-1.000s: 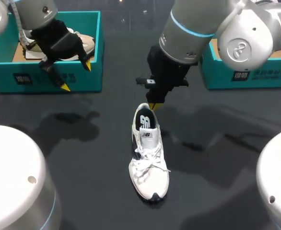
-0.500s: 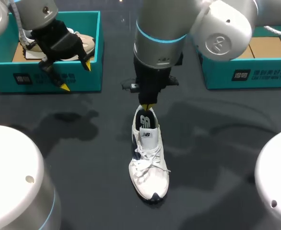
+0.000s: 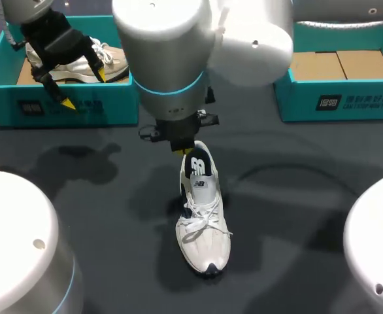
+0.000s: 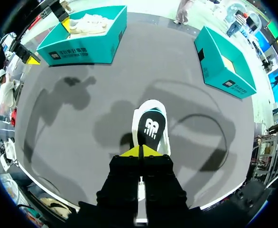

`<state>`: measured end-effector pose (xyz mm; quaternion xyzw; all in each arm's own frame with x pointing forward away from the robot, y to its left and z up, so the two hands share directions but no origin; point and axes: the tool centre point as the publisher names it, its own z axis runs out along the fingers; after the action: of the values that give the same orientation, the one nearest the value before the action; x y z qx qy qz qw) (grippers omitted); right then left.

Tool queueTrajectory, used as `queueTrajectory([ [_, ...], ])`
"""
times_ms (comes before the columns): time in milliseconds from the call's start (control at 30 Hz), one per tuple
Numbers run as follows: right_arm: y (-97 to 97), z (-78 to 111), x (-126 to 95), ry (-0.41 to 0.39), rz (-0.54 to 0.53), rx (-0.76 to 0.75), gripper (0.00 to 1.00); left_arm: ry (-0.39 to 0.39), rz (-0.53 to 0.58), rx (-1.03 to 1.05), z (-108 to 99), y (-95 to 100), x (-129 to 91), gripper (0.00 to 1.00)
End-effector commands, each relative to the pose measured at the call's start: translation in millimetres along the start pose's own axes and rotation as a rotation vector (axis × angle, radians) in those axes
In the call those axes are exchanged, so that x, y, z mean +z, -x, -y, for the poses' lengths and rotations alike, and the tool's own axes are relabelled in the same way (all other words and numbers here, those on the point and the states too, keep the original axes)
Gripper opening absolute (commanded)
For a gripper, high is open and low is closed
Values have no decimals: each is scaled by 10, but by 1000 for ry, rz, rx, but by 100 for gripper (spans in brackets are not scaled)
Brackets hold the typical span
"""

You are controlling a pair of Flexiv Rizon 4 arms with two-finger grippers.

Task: Take the shoe out of the shoebox, open the shoe tongue, remove and reinsert the insole, then place the shoe into the shoebox

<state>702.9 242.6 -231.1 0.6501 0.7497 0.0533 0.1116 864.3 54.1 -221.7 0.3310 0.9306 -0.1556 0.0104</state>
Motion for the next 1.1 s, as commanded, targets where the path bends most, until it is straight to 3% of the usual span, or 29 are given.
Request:
queueTrajectory([
  [33, -47, -13, 5, -2, 64, 1, 0, 3, 1, 1, 3, -10, 5, 100],
  [100, -47, -13, 5, -2, 64, 1, 0, 3, 1, 1, 3, -10, 5, 100],
  [267, -22, 12, 307, 45, 78, -25, 0, -74, -29, 19, 21, 84, 139, 100],
  [467, 149, 126, 529, 60, 116, -12, 0, -168, -48, 10, -1, 127, 326, 100],
  [900, 149, 126, 529, 60, 116, -12, 0, -168, -48, 10, -1, 127, 326, 100],
  [1100, 73, 82, 680, 96, 148, -42, 0, -168, -48, 10, -1, 127, 326, 100],
])
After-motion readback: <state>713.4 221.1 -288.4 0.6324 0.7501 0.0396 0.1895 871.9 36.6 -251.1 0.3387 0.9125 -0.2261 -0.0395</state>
